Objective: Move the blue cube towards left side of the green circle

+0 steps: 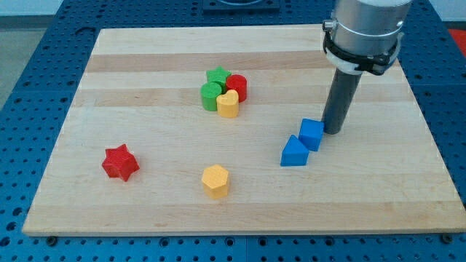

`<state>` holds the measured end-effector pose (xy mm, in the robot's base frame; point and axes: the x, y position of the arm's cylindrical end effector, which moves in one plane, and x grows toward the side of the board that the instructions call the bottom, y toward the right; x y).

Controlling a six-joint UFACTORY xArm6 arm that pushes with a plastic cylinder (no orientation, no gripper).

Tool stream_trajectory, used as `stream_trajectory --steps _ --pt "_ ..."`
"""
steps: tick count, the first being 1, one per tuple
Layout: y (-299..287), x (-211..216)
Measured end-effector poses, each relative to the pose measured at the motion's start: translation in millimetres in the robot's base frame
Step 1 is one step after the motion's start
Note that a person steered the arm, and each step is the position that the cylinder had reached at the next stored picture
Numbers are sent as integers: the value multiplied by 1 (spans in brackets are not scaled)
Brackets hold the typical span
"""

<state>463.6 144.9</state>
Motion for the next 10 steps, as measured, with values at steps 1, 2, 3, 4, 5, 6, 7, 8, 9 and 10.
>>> stream_trajectory --steps 1,2,3,4,5,6,7,8,9,10 --pt "14 7" --pt "3 16" --pt "-51 16" --pt "-99 14" --pt "-125 20" --pt "-162 23" --pt "-200 23" --pt "-234 23" --pt "-260 19" --pt "-260 11"
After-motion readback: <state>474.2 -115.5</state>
